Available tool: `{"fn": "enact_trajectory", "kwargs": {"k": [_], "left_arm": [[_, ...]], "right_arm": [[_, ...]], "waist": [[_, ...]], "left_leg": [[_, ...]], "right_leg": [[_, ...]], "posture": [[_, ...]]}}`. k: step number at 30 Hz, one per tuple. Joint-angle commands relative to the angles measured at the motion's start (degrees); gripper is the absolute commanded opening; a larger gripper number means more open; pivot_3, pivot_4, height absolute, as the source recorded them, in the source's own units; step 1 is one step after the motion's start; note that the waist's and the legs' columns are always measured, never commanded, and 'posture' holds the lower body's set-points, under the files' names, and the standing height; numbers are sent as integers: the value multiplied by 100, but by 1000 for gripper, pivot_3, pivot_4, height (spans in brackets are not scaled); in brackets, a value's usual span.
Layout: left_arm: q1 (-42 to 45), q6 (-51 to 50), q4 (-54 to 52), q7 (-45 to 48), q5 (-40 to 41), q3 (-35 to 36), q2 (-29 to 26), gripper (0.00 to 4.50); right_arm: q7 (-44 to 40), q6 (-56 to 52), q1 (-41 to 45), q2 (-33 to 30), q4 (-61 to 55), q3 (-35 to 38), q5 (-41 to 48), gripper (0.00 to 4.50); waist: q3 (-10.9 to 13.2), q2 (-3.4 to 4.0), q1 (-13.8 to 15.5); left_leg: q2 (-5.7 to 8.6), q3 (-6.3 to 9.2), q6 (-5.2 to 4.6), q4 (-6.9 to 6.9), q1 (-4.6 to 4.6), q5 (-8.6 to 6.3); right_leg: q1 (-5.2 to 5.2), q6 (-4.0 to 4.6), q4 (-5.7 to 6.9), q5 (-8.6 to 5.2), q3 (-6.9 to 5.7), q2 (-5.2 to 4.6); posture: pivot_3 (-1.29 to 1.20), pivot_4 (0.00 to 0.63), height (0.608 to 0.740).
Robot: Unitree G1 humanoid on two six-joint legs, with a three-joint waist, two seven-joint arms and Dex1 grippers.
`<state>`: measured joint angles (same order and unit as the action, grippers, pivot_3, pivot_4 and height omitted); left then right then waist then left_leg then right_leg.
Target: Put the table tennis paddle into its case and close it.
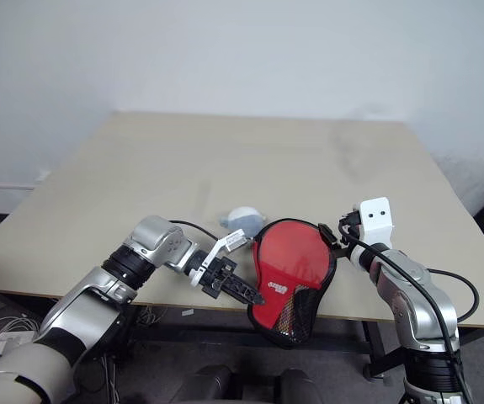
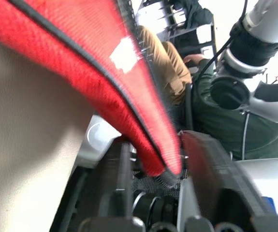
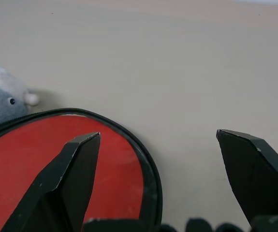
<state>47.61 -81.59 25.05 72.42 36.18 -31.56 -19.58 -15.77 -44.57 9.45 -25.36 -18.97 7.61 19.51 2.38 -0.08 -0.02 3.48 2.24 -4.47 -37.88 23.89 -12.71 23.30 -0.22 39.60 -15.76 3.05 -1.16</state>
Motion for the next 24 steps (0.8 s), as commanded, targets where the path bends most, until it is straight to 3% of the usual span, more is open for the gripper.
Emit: {"fn": "enact_trajectory", "kwargs": {"k": [1, 4, 10, 14, 19, 24], "left_arm": [[106, -149, -6, -24, 49, 127, 14, 3368], [215, -165, 33, 165, 63, 68, -170, 4346], [523, 1124, -254, 1835, -441, -1036, -1418, 4427], [627, 2172, -74, 2008, -728, -1296, -1869, 4427], [1301, 3304, 1586, 1799, -1192, -451, -1233, 4427], [2053, 4446, 3354, 638, -1583, 632, -356, 4427]], "right_arm": [[14, 130, 135, 20, -109, 73, -45, 4189], [-22, 78, 104, 48, -186, 53, 10, 4189], [-119, 10, 69, 151, -326, -125, 56, 4189], [-185, -46, 109, 263, -451, -386, 93, 4189], [-131, -139, 288, 516, -327, -710, 30, 4189], [-159, -166, 267, 622, -20, -1111, -160, 4189]], "waist": [[0, 0, -1], [0, 0, -6], [1, 3, -16], [2, 4, 2], [4, 0, 35], [3, -5, 37]], "left_leg": [[-1, 1, 0, 1, 0, 0], [-3, 0, 0, 1, 0, 0], [-9, -3, 6, 7, -1, 2], [-8, -1, 6, 7, -2, 1], [-2, 4, -2, 0, 6, 4], [0, 11, -31, -10, 34, 15]], "right_leg": [[0, 0, 1, 0, 0, 1], [-1, 0, 2, 0, 2, 5], [2, 4, 3, -1, 6, 11], [13, 17, -4, -9, 4, 5], [13, 16, -11, -8, -6, -2], [23, -3, -25, 1, -22, -1]], "posture": [[0, 0, 740], [0, 0, 740], [0, 0, 740], [0, 0, 740], [0, 0, 740], [0, 0, 740]]}}
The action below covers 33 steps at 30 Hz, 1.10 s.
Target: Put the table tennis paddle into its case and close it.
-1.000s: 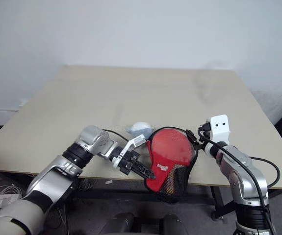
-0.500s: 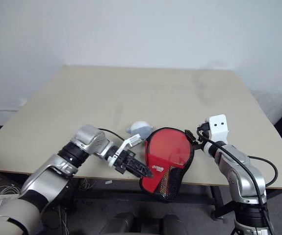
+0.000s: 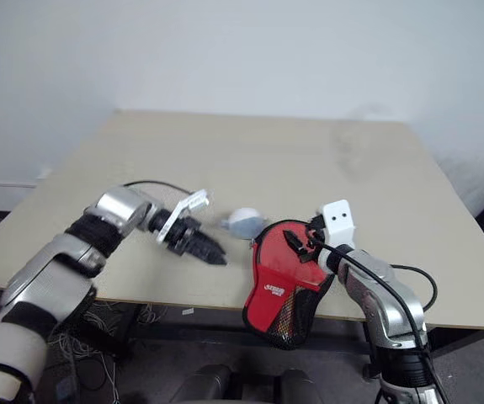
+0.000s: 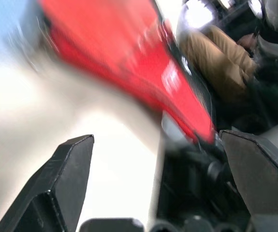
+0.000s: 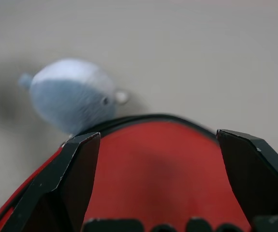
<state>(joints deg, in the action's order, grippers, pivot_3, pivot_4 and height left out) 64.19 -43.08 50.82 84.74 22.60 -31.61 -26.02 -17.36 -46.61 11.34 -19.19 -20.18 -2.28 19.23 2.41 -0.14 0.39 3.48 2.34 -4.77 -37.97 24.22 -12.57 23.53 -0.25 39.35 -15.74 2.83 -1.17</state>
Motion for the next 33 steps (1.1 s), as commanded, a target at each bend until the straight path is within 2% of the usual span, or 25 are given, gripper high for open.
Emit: {"fn": "enact_trajectory", "kwargs": {"k": [1, 8, 13, 18, 22, 29, 33], "left_arm": [[484, 670, 980, -686, -317, 754, 382, 4427], [763, 1390, 1767, -1208, -1004, 1250, 827, 4427], [541, 2470, 2034, -2028, -2015, 983, 983, 4427], [571, 2985, 2201, -2678, -2138, 1488, 1240, 4427], [548, 2946, 2332, -2985, -2326, 1659, 1402, 4427], [461, 2477, 2451, -2831, -2411, 1950, 1650, 4427], [419, 2421, 2441, -2669, -2408, 2107, 1717, 3549]], "right_arm": [[-7, 42, 81, 5, 150, -151, -149, 4189], [29, 78, 97, 72, 652, -206, -276, 4189], [31, 119, 55, 119, 702, -188, -313, 4189], [66, 154, 5, 199, 725, -267, -400, 4189], [63, 133, -21, 243, 703, -273, -427, 4189], [92, 120, 3, 233, 743, -189, -456, 4189], [97, 112, 11, 230, 744, -174, -460, 4189]], "waist": [[0, 0, -13], [0, -1, -40], [-2, -4, -39], [-2, -7, -35], [-3, -8, -40], [-4, -9, -40], [-4, -9, -40]], "left_leg": [[1, -1, -5, -2, 10, 2], [-2, -2, -5, -16, 26, 4], [-2, -1, -4, -20, 22, 2], [-1, 0, -2, -20, 25, 1], [0, 0, 2, -20, 23, -1], [1, 1, -1, -21, 22, 1], [2, 0, 0, -22, 22, 0]], "right_leg": [[-1, -1, 1, 1, 0, 1], [14, -4, 27, 4, 4, 11], [7, -6, 28, 5, 2, 9], [9, -8, 29, 8, 0, 7], [8, -16, 30, 13, 1, 8], [7, -18, 30, 15, -2, 10], [7, -17, 31, 15, -2, 9]], "posture": [[0, 0, 740], [0, 0, 740], [0, 0, 740], [0, 0, 740], [0, 0, 740], [0, 0, 740], [0, 0, 740]]}}
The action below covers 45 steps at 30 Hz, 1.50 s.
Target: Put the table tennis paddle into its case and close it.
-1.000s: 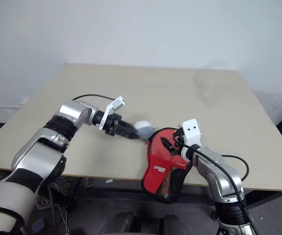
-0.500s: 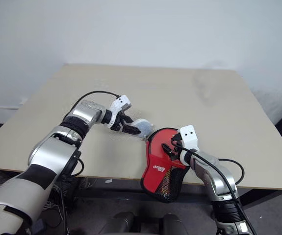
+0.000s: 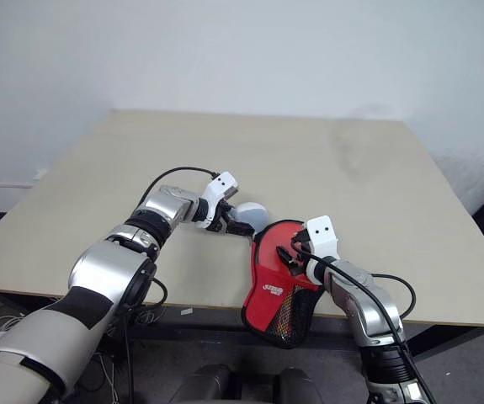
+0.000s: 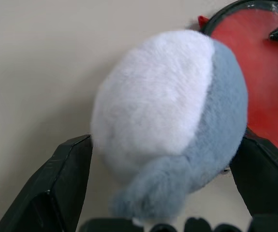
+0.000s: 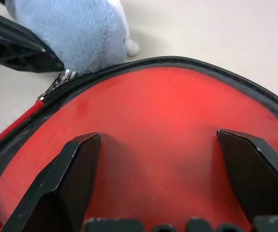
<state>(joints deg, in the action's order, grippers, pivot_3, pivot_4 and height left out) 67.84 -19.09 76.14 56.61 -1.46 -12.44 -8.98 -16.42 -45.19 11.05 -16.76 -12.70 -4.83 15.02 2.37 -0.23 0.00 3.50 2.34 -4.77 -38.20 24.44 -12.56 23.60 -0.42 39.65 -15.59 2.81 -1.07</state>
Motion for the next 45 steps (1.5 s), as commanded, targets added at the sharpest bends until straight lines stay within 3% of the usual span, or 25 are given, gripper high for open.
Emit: {"fn": "enact_trajectory", "kwargs": {"k": [1, 5, 9, 21, 30, 45], "left_arm": [[48, 48, -102, 187, 0, 227, 30, 3203], [111, 79, -124, 118, 48, 437, 98, 1741], [282, 99, -87, -586, 211, 883, 166, 562], [699, 364, 24, -1695, 186, 1531, 597, 562], [898, 527, 81, -1968, 34, 1574, 973, 562], [1208, 774, 183, -3209, 119, 2034, 1357, 562]], "right_arm": [[4, -29, 42, -15, 3, 87, -40, 4189], [-20, -74, 34, -11, -19, 87, -13, 4189], [-35, -236, 13, 0, 6, 44, 17, 4189], [-7, -720, -37, -62, 258, -183, -155, 4189], [46, -1092, -150, -51, 275, -330, -263, 4189], [-44, -1307, -292, -52, 4, -277, -166, 4189]], "waist": [[0, 0, 0], [0, 0, 0], [-2, -2, 1], [-9, -15, 21], [-26, -19, 19], [-29, -21, 31]], "left_leg": [[0, 0, 1, 0, 0, 0], [1, 1, 7, 0, 0, -4], [2, 2, 18, -1, 0, -10], [4, 6, 18, -11, -7, -10], [4, 6, 20, -9, -12, -11], [9, 9, 20, -9, -15, -11]], "right_leg": [[0, 0, 0, 0, 1, 0], [-1, 0, 0, 0, 0, -1], [-1, 0, 0, 1, -1, -2], [-12, -10, 2, 8, -6, -2], [-15, -10, 1, 8, -4, -1], [-18, -11, 0, 8, -9, -6]], "posture": [[0, 0, 740], [0, 0, 740], [0, 0, 740], [0, 0, 740], [0, 0, 740], [0, 0, 740]]}}
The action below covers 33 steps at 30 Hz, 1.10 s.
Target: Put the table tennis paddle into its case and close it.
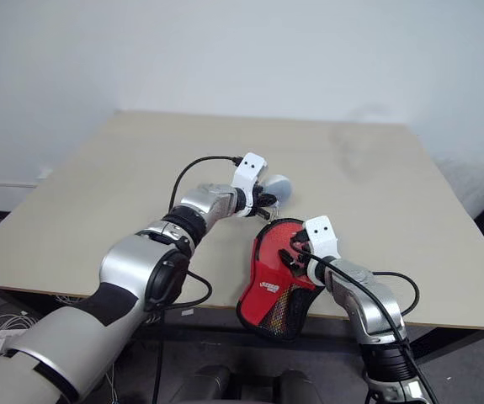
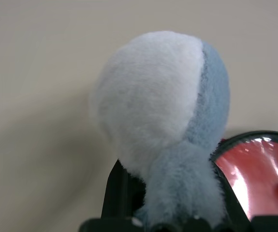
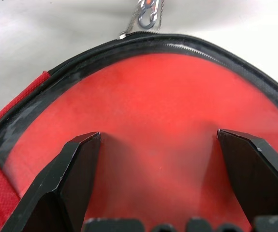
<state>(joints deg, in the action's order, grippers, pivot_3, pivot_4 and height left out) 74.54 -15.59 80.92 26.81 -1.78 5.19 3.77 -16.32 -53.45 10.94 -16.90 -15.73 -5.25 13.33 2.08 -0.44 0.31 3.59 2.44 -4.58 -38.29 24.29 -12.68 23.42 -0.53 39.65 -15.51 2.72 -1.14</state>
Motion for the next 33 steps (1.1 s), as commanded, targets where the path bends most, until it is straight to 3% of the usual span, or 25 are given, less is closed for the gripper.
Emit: {"fn": "enact_trajectory", "kwargs": {"k": [1, 15, 25, 30, 33], "left_arm": [[566, 472, -291, -311, 151, 317, 141, 562], [541, 807, -256, -957, -105, 356, 951, 562], [335, 1499, -231, -174, -1050, -671, 1433, 562], [90, 2050, -215, 369, -1765, -1544, 1358, 562], [-15, 2159, -212, 644, -1850, -1710, 1279, 562]], "right_arm": [[-61, -490, -293, -48, 283, -240, 0, 4189], [-25, -534, -330, -108, 59, -220, -29, 4189], [112, -511, -348, -42, -24, -103, -58, 4189], [136, -498, -332, -44, -16, -69, -59, 4189], [140, -450, -314, -37, -4, -63, -62, 4189]], "waist": [[0, 0, -1], [0, 1, 13], [0, 1, 13], [-1, 2, 24], [-2, 3, 27]], "left_leg": [[0, 0, 0, 0, 0, 0], [4, 0, 0, 0, 1, 0], [5, -1, 1, 1, 1, 0], [5, 0, 0, 1, 1, 0], [5, 0, 0, 1, 1, 0]], "right_leg": [[0, 0, 0, 0, 0, 0], [-1, 0, 0, 0, -9, -4], [-1, 0, 1, 0, -13, -4], [-3, 0, -1, 0, -11, -7], [-5, 0, -2, 0, -8, -8]], "posture": [[0, 0, 740], [0, 0, 740], [0, 0, 740], [0, 0, 740], [0, 0, 740]]}}
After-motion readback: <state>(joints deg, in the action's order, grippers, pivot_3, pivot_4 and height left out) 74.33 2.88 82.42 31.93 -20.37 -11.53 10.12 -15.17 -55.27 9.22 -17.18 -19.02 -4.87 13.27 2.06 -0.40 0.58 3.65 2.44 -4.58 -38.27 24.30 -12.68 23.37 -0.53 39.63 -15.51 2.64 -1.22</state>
